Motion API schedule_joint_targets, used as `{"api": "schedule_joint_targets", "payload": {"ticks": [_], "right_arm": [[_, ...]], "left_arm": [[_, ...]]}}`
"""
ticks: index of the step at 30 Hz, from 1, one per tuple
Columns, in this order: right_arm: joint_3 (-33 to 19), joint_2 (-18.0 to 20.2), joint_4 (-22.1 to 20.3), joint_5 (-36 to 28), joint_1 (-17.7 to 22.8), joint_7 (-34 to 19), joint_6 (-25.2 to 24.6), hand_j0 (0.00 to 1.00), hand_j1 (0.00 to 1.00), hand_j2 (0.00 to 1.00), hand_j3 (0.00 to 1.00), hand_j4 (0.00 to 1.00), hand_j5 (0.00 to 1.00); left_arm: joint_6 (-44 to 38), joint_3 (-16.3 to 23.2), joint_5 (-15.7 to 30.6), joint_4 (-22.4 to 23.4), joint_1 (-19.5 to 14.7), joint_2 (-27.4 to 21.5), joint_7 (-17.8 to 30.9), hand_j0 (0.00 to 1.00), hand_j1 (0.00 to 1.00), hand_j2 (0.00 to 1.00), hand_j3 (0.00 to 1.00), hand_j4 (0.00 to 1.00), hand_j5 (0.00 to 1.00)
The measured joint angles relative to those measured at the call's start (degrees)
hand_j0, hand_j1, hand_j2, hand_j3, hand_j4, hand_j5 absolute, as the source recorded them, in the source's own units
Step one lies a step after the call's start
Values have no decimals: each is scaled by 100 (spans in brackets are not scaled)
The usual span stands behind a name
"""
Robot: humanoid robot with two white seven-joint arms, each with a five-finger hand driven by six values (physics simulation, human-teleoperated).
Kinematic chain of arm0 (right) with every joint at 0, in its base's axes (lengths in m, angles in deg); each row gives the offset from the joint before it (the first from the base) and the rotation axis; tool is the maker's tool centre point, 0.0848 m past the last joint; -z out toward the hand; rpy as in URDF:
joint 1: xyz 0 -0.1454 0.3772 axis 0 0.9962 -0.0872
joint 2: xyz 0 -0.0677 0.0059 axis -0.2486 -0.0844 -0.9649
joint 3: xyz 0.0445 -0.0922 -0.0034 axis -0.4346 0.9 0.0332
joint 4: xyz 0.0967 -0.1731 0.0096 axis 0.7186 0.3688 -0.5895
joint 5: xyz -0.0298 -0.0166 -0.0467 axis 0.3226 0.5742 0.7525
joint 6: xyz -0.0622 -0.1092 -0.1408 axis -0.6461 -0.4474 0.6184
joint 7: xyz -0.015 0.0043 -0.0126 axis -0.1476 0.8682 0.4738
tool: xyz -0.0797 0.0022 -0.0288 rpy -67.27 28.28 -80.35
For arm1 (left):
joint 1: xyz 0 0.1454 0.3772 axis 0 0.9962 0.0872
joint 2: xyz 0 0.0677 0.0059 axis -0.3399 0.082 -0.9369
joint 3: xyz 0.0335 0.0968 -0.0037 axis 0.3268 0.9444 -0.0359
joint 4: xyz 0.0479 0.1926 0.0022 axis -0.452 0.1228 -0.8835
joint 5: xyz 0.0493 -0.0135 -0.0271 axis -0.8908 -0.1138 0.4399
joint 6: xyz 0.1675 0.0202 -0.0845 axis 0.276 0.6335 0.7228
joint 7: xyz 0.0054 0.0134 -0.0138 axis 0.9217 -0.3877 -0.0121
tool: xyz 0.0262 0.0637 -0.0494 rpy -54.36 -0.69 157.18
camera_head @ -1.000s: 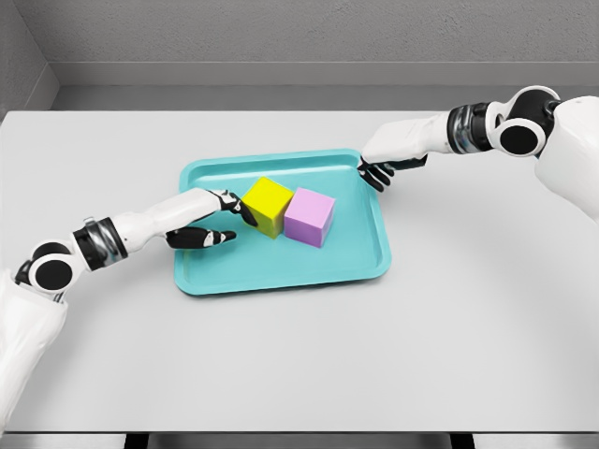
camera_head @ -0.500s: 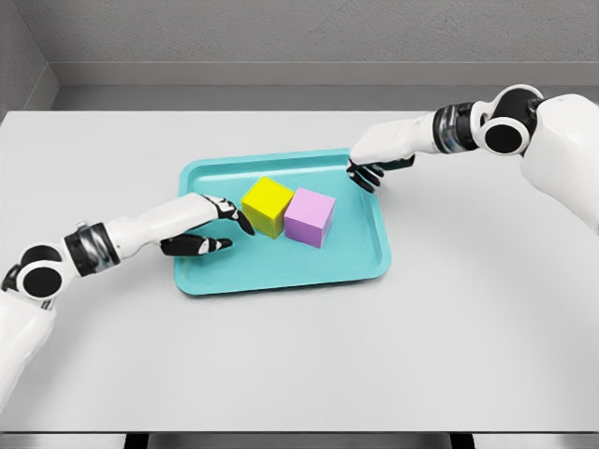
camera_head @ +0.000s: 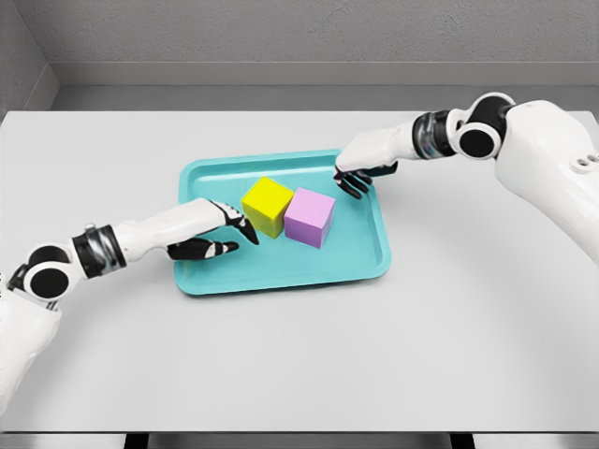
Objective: Push two cubes
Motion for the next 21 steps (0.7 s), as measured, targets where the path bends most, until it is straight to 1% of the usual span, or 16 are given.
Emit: {"api": "schedule_joint_targets", "payload": {"ticks": [9,15,16,21], "right_arm": [[118,-116,125,8,9,0,0,13,13,13,13,13,13],[172,-158,106,7,35,0,0,13,13,13,13,13,13],[179,-168,102,4,35,0,0,13,13,13,13,13,13],[193,-186,64,-6,53,0,-1,13,13,13,13,13,13]], "left_arm": [[-1,65,-13,249,-105,203,0,53,53,53,53,53,53],[-1,66,-37,411,-114,288,0,53,53,53,53,53,53],[-3,67,-41,455,-228,295,0,53,53,53,53,53,53],[-1,69,-103,599,-237,374,0,53,53,53,53,53,53]]}}
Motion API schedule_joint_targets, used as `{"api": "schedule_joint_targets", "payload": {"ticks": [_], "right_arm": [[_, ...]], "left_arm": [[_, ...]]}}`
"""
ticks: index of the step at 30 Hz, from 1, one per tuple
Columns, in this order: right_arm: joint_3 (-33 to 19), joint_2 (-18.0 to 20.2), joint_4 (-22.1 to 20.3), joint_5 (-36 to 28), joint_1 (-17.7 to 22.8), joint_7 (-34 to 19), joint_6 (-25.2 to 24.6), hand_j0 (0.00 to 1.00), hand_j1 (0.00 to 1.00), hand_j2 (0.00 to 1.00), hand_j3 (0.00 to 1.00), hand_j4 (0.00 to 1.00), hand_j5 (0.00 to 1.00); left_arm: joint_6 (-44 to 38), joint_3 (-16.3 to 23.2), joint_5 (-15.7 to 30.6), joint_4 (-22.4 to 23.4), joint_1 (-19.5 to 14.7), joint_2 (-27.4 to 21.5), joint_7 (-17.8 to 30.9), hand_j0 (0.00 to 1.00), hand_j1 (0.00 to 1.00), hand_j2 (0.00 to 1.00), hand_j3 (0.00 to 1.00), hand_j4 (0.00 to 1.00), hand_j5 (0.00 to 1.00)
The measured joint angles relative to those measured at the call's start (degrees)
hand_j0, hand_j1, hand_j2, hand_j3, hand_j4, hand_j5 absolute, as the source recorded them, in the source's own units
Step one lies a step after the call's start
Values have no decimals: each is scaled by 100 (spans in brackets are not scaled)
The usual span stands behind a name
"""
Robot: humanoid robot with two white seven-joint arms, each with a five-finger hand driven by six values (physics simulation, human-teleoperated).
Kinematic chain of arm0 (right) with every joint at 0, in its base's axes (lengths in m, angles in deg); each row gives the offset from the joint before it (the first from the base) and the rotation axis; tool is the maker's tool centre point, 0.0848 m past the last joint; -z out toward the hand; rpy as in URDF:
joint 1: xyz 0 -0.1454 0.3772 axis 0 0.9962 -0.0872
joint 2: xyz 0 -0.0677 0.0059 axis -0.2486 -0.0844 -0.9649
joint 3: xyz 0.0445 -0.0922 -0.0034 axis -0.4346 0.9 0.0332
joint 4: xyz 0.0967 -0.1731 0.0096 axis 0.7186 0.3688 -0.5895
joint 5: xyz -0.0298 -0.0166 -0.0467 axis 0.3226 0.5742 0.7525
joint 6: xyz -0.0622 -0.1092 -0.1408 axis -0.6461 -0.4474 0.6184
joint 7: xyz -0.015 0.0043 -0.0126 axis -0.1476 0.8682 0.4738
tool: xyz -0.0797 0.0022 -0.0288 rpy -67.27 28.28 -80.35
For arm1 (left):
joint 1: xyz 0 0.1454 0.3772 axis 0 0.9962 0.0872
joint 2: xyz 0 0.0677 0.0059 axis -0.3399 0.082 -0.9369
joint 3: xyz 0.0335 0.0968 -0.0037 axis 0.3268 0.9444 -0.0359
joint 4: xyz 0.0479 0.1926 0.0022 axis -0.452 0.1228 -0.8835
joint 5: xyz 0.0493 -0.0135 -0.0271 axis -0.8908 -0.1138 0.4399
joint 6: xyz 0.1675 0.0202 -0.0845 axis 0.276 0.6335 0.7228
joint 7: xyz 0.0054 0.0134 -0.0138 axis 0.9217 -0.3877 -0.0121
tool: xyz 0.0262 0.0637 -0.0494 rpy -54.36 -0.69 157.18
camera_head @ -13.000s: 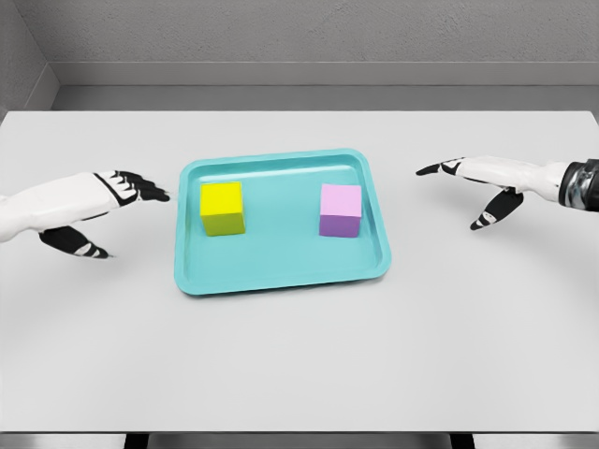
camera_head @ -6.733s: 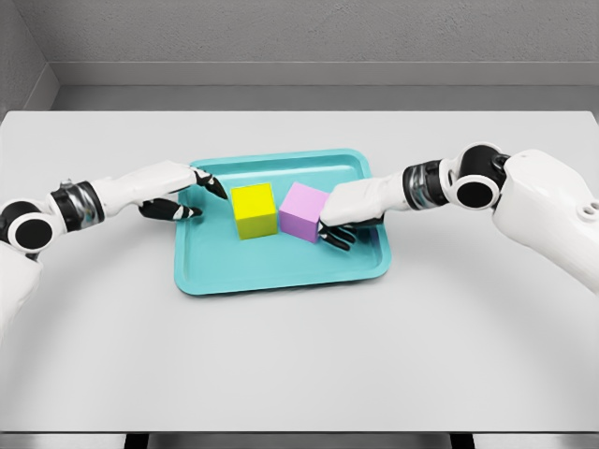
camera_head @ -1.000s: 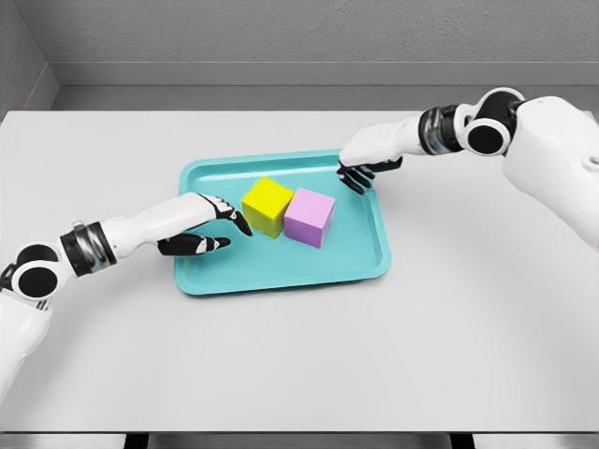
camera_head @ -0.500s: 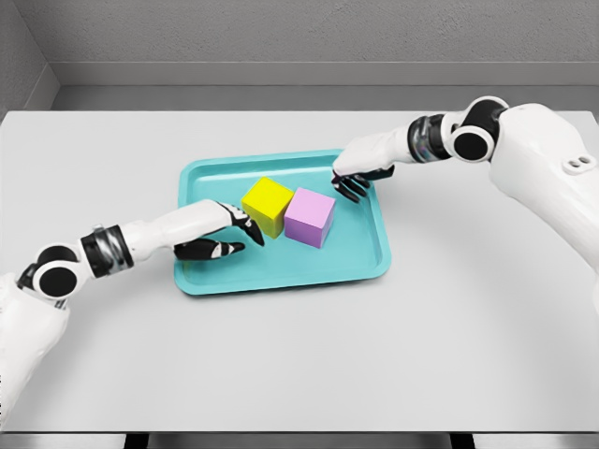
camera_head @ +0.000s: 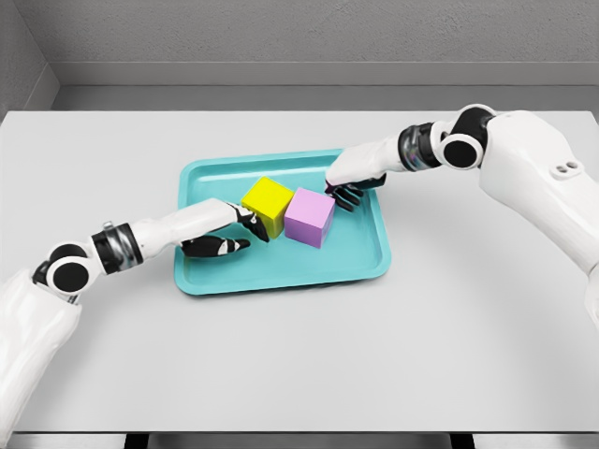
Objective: Push two cubes
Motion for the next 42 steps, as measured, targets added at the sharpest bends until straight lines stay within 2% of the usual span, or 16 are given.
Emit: {"api": "schedule_joint_targets", "payload": {"ticks": [7,12,26,30,34,37,40,42], "right_arm": [[31,-4,-39,-21,0,0,0,12,12,12,12,12,12],[35,-4,-101,-32,0,-1,1,12,12,12,12,12,12],[-39,57,-29,-2,-53,0,0,12,12,12,12,12,12],[-62,76,-26,5,-246,0,-2,13,13,13,13,13,13],[-65,241,-396,1,-158,0,0,13,13,13,13,13,13],[-55,555,-811,-8,-123,0,0,13,13,13,13,13,13],[-27,766,-1022,-13,-9,0,2,13,13,13,13,13,13],[7,843,-1160,-21,18,0,1,13,13,13,13,13,13]], "left_arm": [[0,0,-18,30,-9,94,0,52,52,52,52,52,52],[-2,65,-28,36,-176,116,1,52,52,52,52,52,52],[1,182,19,28,-114,-4,0,52,52,52,52,52,52],[1,173,46,-47,-44,-141,0,52,52,52,52,52,52],[0,156,111,-106,-88,-265,0,52,52,52,52,52,52],[-1,133,158,18,-167,-357,0,52,52,52,52,52,52],[0,95,256,142,-176,-438,0,52,52,52,52,52,52],[-3,45,290,292,-316,-474,-1,52,52,52,52,52,52]]}}
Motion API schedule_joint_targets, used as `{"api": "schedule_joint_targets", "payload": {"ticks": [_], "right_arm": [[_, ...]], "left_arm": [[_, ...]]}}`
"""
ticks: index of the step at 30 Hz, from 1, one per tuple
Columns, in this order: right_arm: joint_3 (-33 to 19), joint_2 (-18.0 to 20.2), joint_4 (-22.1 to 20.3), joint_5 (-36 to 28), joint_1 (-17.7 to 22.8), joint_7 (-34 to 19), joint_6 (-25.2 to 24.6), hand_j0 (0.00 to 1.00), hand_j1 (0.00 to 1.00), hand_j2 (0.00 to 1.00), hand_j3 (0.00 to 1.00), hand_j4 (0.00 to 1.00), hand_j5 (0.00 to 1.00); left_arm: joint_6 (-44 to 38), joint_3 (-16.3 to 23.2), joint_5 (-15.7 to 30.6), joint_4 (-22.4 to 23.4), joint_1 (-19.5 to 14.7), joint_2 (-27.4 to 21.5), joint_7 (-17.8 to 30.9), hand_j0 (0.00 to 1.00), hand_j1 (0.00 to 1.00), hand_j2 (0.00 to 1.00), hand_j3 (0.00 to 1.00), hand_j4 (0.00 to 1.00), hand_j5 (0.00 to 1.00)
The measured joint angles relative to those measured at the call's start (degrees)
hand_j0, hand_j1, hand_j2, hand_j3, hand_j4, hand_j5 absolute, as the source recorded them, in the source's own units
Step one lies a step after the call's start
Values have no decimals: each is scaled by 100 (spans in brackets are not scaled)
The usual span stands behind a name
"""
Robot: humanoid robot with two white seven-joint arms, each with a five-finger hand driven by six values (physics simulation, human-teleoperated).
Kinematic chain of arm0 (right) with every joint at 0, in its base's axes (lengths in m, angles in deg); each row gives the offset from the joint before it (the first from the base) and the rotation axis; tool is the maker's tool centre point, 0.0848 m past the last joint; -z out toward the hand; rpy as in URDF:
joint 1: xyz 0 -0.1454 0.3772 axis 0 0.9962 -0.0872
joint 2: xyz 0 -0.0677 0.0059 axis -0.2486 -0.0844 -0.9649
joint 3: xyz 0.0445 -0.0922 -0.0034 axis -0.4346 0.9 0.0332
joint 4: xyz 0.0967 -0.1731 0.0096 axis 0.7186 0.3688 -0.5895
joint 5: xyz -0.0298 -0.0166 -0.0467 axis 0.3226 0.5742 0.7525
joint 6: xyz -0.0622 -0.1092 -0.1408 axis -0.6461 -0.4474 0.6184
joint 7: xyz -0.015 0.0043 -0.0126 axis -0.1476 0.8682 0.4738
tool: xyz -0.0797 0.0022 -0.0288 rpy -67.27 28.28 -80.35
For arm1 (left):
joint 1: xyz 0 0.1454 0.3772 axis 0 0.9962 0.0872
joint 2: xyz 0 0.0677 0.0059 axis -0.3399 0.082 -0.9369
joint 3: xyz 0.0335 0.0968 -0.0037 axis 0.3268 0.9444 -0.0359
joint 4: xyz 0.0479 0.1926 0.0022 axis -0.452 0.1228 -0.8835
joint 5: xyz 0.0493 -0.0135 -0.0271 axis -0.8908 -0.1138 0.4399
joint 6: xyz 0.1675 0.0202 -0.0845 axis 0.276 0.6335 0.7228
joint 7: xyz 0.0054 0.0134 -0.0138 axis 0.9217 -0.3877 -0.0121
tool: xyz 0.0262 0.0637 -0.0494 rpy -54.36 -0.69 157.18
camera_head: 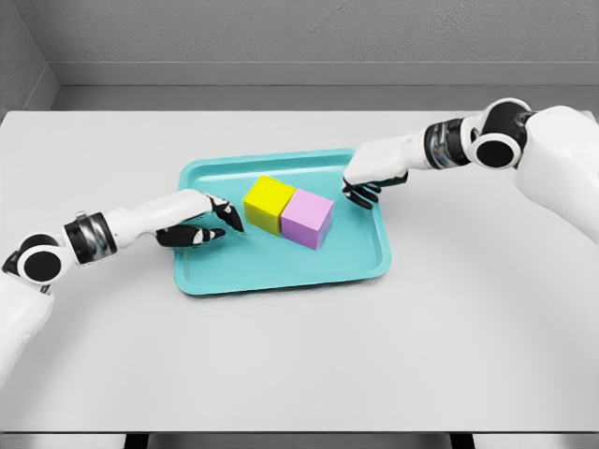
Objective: Push two cubes
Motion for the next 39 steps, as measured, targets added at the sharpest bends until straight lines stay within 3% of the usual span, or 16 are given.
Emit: {"api": "schedule_joint_targets", "payload": {"ticks": [4,15,31,37,38,39], "right_arm": [[172,52,-116,-8,53,0,0,13,13,13,13,13,13],[143,84,-131,-54,26,0,-1,16,16,16,16,16,16],[3,70,-25,-224,18,0,0,14,14,14,14,14,14],[-568,248,591,-225,70,0,-1,17,17,17,17,17,17],[-659,278,755,-222,70,0,-2,19,19,19,19,19,19],[-743,302,971,-219,62,0,-3,29,29,29,29,29,29]], "left_arm": [[-2,-39,23,295,-316,0,0,54,54,54,54,54,54],[2,10,-66,1153,-712,376,0,54,54,54,54,54,54],[-30,26,-120,1272,-703,572,-10,55,55,55,55,55,55],[0,4,-84,1162,-659,369,-1,56,56,56,56,56,56],[2,-4,16,1089,-659,283,0,56,56,56,56,56,56],[3,-10,139,987,-659,181,0,56,56,56,56,56,56]]}}
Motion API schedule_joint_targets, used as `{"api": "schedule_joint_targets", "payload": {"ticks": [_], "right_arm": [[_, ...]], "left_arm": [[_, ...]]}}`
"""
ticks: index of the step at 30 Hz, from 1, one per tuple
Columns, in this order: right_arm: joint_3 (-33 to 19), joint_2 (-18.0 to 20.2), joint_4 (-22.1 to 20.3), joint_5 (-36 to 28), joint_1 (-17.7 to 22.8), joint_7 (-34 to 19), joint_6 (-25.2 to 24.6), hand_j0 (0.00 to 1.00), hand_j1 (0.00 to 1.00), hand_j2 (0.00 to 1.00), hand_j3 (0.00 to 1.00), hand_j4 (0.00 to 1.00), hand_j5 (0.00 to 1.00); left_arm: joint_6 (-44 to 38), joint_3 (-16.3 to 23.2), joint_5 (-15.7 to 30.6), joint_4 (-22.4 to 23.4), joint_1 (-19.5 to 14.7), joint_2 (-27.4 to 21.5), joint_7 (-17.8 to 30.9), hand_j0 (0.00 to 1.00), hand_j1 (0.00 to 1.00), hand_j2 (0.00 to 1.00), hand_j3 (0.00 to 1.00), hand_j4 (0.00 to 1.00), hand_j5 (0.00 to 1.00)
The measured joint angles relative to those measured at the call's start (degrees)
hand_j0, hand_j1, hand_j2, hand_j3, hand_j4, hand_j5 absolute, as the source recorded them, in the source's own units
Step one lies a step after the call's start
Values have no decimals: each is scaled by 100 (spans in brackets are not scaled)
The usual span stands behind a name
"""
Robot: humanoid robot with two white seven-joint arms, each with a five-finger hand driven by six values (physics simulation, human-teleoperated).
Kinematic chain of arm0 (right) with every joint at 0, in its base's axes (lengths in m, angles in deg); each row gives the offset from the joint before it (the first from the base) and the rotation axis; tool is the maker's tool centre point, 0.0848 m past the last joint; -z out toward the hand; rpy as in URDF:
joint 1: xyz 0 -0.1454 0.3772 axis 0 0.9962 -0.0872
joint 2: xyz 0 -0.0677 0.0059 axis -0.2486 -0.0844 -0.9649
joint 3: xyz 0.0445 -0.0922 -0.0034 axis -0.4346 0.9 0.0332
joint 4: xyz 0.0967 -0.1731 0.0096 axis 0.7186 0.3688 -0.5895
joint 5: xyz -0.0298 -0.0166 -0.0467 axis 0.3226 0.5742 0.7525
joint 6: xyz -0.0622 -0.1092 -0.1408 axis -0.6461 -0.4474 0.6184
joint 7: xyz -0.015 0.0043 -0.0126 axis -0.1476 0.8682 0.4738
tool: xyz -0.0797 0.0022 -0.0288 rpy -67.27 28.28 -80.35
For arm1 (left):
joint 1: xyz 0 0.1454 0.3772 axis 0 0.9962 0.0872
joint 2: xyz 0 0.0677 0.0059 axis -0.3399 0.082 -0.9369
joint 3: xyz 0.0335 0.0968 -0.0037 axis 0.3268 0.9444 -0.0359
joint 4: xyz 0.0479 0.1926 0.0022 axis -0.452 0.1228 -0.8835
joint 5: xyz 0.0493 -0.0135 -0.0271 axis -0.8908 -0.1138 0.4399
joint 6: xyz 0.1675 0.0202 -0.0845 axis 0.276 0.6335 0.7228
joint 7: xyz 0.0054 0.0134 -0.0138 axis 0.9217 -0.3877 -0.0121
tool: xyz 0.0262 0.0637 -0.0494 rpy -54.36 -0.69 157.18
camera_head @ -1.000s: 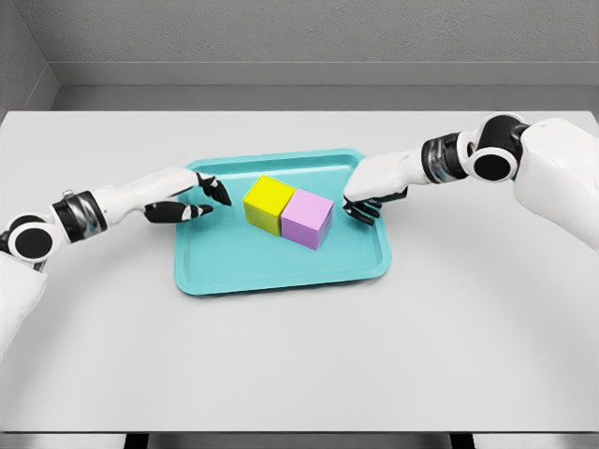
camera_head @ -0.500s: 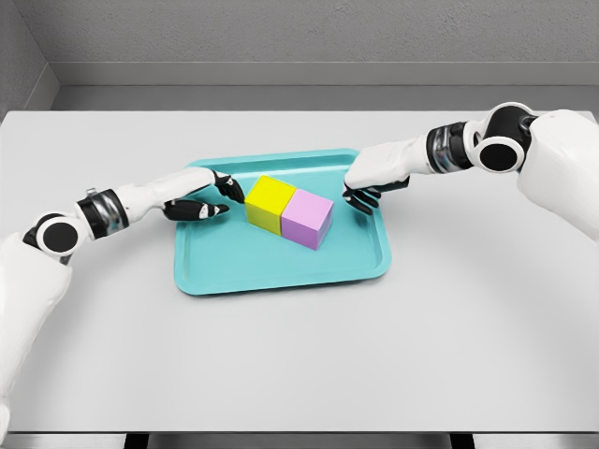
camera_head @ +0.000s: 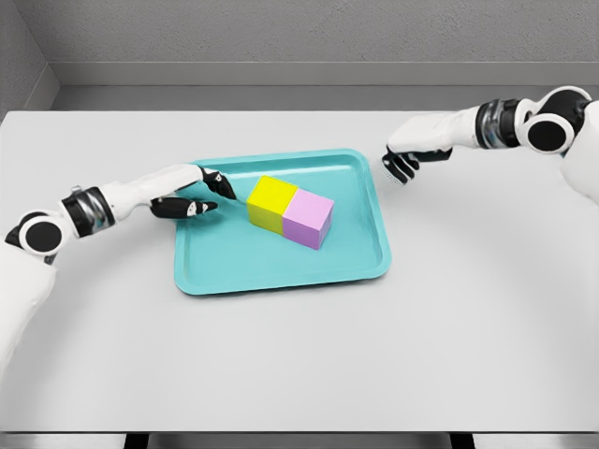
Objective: Push two cubes
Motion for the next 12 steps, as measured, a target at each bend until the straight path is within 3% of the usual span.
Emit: {"api": "schedule_joint_targets", "payload": {"ticks": [1,3,4,5,7,12], "right_arm": [[-63,18,211,10,-9,0,1,47,47,47,47,47,47],[-160,64,490,27,17,0,3,70,70,70,70,70,70],[-208,96,578,35,17,-1,3,86,86,86,86,86,86],[-244,118,680,42,17,-1,3,100,100,100,100,100,100],[-286,143,844,53,26,-1,4,100,100,100,100,100,100],[-319,158,964,56,105,-1,4,100,100,100,100,100,100]], "left_arm": [[0,-7,127,-110,17,-87,0,57,57,57,57,57,57],[1,-15,364,-352,35,-268,0,63,63,63,63,63,63],[1,-24,475,-479,61,-397,0,77,77,77,77,77,77],[6,-115,555,-622,377,-544,1,100,100,100,100,100,100],[12,-562,662,-980,940,-791,3,100,100,100,100,100,100],[1,-1397,759,-1330,1213,-1248,1,100,100,100,100,100,100]]}}
